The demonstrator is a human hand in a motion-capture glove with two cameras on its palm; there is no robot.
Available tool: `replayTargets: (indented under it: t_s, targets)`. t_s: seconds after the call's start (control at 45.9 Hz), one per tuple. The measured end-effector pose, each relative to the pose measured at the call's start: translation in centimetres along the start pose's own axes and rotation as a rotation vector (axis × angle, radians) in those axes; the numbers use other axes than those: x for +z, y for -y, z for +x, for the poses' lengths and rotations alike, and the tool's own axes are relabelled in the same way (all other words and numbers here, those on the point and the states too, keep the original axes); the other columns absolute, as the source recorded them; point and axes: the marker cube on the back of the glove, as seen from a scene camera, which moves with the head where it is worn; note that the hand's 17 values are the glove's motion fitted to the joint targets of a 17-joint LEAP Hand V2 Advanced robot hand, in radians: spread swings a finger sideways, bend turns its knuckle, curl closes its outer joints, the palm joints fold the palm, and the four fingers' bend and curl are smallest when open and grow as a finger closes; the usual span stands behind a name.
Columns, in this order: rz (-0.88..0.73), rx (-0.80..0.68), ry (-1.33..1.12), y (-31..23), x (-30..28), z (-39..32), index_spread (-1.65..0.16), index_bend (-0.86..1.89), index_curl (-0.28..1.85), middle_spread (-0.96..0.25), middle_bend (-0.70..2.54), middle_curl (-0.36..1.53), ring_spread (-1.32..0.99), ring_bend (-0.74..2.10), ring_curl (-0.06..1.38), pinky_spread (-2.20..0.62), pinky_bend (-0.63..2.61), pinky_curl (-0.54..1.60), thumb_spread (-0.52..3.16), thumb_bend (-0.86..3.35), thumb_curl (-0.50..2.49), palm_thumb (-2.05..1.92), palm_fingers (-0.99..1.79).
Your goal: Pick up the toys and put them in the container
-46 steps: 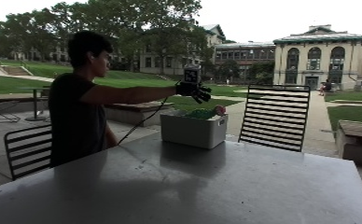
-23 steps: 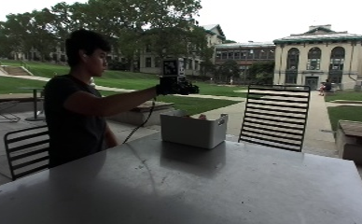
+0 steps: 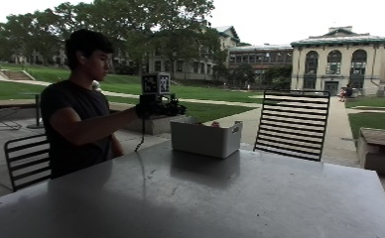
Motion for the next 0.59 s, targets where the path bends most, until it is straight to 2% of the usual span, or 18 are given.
replayTargets:
  t_s: [0.196,0.348,0.588]
  targets:
    - [-0.049,0.069,0.02,-4.0,2.4,2.5,-0.24,0.14,0.29,-0.01,0.2,0.51,-0.03,0.29,0.24,-0.02,0.8,0.25,1.32,-0.04,0.17,-0.07,-0.06]
    - [-0.067,0.09,0.005,-5.1,4.1,5.9,-0.24,0.15,0.3,-0.02,0.2,0.5,-0.04,0.27,0.25,-0.02,0.76,0.25,1.34,-0.04,0.17,-0.06,-0.06]
    - [-0.036,0.099,0.034,-5.7,4.6,6.9,-0.25,0.16,0.31,-0.02,0.2,0.49,-0.05,0.22,0.26,-0.02,0.69,0.25,1.36,-0.04,0.17,-0.05,-0.06]
